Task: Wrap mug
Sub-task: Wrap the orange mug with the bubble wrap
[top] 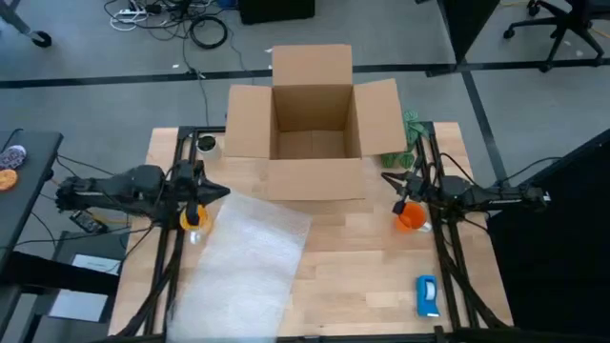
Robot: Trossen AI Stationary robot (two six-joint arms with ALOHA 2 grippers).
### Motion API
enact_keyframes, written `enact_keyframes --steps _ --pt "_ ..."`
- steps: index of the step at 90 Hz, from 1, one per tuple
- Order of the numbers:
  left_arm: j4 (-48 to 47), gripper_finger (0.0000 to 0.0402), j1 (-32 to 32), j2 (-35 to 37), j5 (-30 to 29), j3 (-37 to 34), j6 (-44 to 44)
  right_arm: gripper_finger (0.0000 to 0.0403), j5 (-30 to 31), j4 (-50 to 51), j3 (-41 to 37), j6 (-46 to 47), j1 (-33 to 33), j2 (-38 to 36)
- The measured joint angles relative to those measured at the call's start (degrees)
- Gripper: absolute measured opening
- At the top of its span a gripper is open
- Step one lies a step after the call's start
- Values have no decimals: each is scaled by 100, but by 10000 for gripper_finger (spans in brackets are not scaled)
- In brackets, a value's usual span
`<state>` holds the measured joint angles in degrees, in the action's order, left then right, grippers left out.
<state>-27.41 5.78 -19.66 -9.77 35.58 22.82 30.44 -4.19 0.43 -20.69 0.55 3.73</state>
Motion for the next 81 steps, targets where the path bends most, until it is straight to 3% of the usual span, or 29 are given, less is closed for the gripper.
enact_keyframes --steps 21,47,81 --pt "-1284 0 1 -571 129 1232 768 1 0 0 0 0 -1 -1" --pt "-1747 0 59 -1346 648 1874 1519 1 -1 0 1 0 0 -1" --pt "-4701 0 325 -2209 783 2392 2575 1 -2 0 0 0 0 -1"
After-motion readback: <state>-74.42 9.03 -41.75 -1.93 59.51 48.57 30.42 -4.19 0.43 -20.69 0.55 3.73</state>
